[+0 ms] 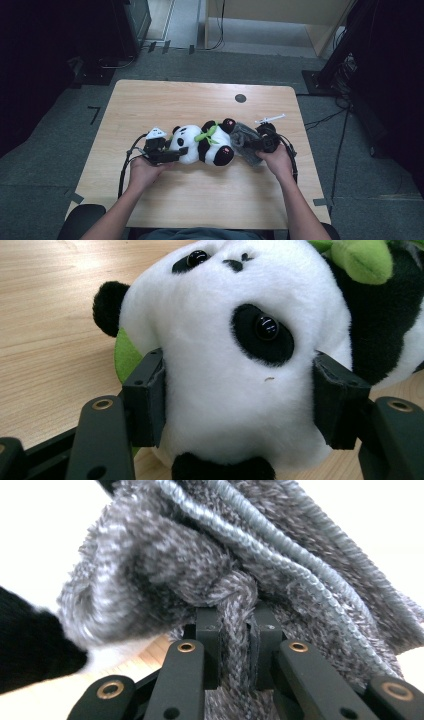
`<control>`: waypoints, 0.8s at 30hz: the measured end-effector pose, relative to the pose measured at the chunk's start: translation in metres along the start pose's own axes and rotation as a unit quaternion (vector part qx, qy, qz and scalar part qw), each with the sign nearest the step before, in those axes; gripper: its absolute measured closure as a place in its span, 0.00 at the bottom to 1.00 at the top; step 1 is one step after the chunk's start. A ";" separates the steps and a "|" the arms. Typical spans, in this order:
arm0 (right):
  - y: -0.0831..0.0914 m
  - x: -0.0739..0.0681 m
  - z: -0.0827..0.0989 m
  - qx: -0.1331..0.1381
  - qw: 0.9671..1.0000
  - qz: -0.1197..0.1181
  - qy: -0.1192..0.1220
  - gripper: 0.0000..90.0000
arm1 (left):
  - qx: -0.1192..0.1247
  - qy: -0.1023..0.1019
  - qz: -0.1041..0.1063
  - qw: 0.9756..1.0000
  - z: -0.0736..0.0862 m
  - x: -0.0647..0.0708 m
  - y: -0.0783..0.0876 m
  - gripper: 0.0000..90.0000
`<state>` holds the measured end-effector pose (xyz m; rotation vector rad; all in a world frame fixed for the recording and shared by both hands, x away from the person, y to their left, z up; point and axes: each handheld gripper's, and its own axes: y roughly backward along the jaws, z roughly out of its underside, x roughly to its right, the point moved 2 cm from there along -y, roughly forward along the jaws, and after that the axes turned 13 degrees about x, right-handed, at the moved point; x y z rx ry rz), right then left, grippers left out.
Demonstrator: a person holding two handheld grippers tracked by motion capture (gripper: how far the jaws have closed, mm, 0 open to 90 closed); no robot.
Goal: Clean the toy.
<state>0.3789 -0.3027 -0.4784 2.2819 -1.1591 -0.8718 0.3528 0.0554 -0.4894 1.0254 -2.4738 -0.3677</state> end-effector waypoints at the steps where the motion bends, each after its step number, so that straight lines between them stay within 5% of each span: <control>1: 0.003 0.001 -0.002 0.009 1.000 -0.004 -0.013 0.89 | 0.000 0.000 0.000 1.000 0.000 0.000 0.000 0.38; 5: 0.017 -0.003 -0.012 0.052 0.998 -0.032 -0.028 0.90 | -0.002 -0.002 -0.004 1.000 0.000 0.002 0.000 0.38; 8: 0.026 -0.016 -0.021 0.093 0.993 -0.070 -0.027 0.90 | -0.002 -0.006 -0.005 1.000 0.000 0.002 0.000 0.38; 11: 0.031 -0.035 -0.033 0.120 0.989 -0.092 -0.002 0.90 | -0.001 -0.006 -0.005 1.000 0.000 0.002 0.000 0.38; 16: 0.025 -0.070 -0.046 0.119 0.986 -0.112 0.043 0.90 | 0.001 -0.010 -0.006 1.000 0.001 0.003 0.001 0.38; 24: -0.011 -0.105 -0.041 0.053 0.986 -0.115 0.107 0.89 | 0.003 -0.018 -0.009 1.000 0.003 0.005 0.002 0.38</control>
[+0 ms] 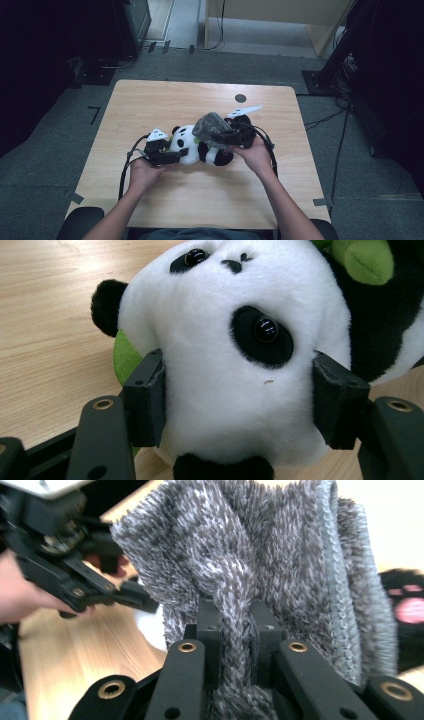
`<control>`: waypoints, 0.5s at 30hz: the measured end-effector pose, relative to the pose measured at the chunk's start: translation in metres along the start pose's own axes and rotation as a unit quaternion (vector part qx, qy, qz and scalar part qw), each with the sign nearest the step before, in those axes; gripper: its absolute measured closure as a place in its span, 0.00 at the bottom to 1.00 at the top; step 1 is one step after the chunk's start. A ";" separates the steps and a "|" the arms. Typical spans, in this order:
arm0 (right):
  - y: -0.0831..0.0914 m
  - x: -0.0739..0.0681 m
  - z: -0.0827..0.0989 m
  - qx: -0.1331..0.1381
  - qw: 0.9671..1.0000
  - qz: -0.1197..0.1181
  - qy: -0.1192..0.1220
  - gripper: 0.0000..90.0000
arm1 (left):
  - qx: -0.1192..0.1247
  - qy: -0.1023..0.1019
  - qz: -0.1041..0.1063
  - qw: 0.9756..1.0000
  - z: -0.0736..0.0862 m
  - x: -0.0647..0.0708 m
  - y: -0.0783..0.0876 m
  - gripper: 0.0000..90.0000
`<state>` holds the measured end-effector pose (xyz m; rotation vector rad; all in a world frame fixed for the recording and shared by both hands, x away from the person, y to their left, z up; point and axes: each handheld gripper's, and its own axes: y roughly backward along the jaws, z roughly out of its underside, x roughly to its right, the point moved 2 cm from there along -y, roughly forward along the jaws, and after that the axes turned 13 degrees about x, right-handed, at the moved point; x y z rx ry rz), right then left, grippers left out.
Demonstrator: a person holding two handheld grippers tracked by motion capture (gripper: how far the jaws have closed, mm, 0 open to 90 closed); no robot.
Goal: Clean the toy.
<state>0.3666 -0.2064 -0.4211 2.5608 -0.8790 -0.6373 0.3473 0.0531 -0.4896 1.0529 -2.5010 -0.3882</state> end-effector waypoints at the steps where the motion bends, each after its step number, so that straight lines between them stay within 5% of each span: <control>1: -0.003 0.000 0.001 -0.006 1.000 0.003 -0.001 0.89 | 0.000 -0.002 0.000 1.000 0.000 0.000 0.000 0.38; 7: -0.004 0.003 0.012 -0.005 1.000 0.011 0.021 0.90 | 0.001 -0.015 0.001 1.000 0.001 0.002 0.000 0.39; 15: 0.002 0.015 0.017 -0.009 1.000 0.022 0.002 0.90 | 0.002 -0.013 0.003 1.000 0.001 0.001 0.000 0.39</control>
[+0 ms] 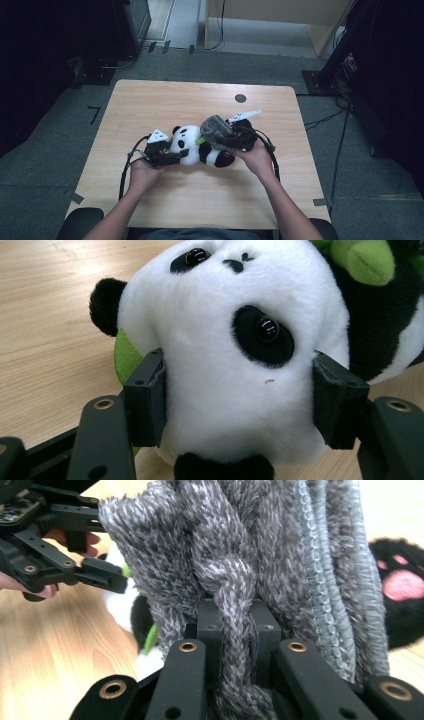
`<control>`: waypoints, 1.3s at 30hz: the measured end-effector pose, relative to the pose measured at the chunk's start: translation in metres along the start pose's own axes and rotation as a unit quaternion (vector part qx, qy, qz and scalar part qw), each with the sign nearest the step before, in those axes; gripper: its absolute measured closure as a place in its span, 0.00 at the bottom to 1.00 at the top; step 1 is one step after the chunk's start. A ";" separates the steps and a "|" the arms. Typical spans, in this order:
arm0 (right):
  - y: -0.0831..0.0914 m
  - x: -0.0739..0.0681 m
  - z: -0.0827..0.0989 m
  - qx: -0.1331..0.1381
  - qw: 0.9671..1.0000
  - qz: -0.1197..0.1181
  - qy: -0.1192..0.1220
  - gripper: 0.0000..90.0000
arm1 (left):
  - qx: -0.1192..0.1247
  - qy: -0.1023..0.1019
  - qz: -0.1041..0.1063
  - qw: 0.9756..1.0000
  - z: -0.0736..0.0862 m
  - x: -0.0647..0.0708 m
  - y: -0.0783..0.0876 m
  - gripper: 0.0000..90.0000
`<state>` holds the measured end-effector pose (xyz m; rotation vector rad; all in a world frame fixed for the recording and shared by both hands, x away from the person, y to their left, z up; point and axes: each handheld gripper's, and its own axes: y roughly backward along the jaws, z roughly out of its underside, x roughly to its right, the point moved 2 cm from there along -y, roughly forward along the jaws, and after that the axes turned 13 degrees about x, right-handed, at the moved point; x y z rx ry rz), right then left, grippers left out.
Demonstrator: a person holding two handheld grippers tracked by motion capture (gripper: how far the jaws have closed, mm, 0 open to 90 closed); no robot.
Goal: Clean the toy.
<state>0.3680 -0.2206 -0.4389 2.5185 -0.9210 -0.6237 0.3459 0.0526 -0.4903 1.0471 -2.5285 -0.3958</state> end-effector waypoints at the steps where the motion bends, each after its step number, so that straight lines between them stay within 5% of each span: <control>1: 0.001 0.002 0.001 0.000 1.000 0.002 -0.004 0.90 | 0.000 0.002 0.000 1.000 0.000 0.000 0.000 0.39; 9: 0.014 0.027 0.014 -0.014 0.999 0.021 -0.037 0.90 | 0.001 0.004 0.001 1.000 0.000 -0.001 0.000 0.39; 14: 0.016 0.036 0.019 -0.024 0.998 0.046 -0.029 0.90 | 0.004 0.010 0.002 1.000 -0.001 -0.002 -0.001 0.39; 26: 0.016 0.055 0.033 -0.057 0.994 0.073 -0.057 0.90 | 0.007 0.012 0.003 1.000 -0.001 -0.003 -0.001 0.38; 29: 0.017 0.061 0.038 -0.050 0.994 0.059 -0.083 0.90 | 0.007 0.014 0.003 1.000 -0.001 -0.003 -0.001 0.38; 34: 0.021 0.074 0.041 -0.062 0.988 0.082 -0.110 0.90 | 0.007 0.015 0.004 1.000 -0.001 -0.004 -0.001 0.38; 39: 0.031 0.075 0.033 -0.044 0.988 0.080 -0.128 0.90 | 0.009 0.018 0.006 1.000 -0.001 -0.004 0.000 0.38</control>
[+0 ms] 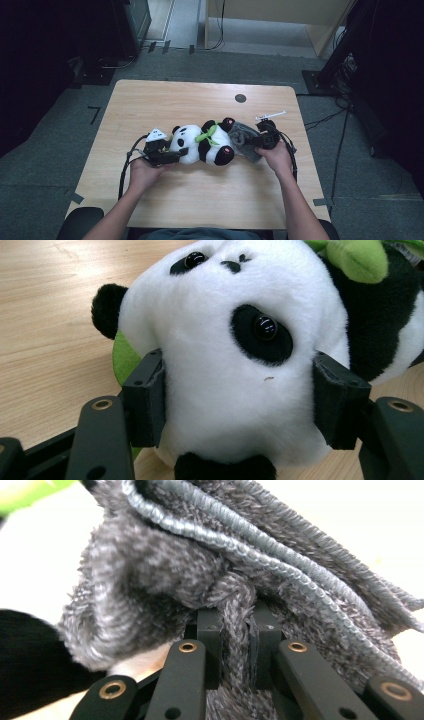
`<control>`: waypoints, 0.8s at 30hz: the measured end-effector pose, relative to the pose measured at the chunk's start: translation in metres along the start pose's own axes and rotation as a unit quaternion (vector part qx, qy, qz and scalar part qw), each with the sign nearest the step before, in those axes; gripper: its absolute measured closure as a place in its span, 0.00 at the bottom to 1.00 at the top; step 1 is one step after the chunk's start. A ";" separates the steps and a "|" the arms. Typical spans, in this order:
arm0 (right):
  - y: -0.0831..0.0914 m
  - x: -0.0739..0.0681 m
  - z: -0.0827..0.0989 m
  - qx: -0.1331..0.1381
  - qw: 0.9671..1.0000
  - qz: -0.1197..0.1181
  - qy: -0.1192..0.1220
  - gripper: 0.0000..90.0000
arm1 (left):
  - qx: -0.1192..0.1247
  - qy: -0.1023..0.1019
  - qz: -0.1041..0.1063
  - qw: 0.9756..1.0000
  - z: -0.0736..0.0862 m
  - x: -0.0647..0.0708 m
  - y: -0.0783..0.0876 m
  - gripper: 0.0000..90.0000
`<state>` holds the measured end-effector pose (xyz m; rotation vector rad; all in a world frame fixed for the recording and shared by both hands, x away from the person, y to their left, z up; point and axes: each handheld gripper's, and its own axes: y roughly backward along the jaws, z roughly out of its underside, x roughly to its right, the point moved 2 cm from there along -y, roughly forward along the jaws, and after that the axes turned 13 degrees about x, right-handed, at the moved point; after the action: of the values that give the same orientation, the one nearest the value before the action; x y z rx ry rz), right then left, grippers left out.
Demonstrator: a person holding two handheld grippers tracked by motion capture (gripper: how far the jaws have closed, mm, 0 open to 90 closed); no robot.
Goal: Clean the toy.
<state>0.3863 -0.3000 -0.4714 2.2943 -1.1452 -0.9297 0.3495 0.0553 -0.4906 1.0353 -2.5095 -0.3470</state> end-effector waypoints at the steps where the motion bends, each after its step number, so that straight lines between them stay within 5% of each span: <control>1: 0.003 -0.003 -0.003 0.007 1.000 -0.007 -0.002 0.90 | 0.000 0.002 0.000 1.000 0.000 0.000 0.000 0.37; 9: 0.031 -0.047 -0.032 0.087 0.994 -0.062 0.036 0.90 | 0.004 -0.006 -0.001 1.000 -0.001 0.001 -0.001 0.38; 15: 0.027 -0.085 -0.043 0.073 0.990 -0.069 0.096 0.90 | 0.003 -0.007 -0.003 1.000 -0.002 0.003 0.000 0.37; 24: 0.011 -0.135 -0.051 0.056 0.984 -0.094 0.143 0.90 | 0.000 -0.007 -0.005 1.000 -0.003 0.004 0.000 0.37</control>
<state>0.3578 -0.1927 -0.3780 2.5594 -0.8920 -0.5831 0.3479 0.0521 -0.4867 1.0505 -2.5177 -0.3579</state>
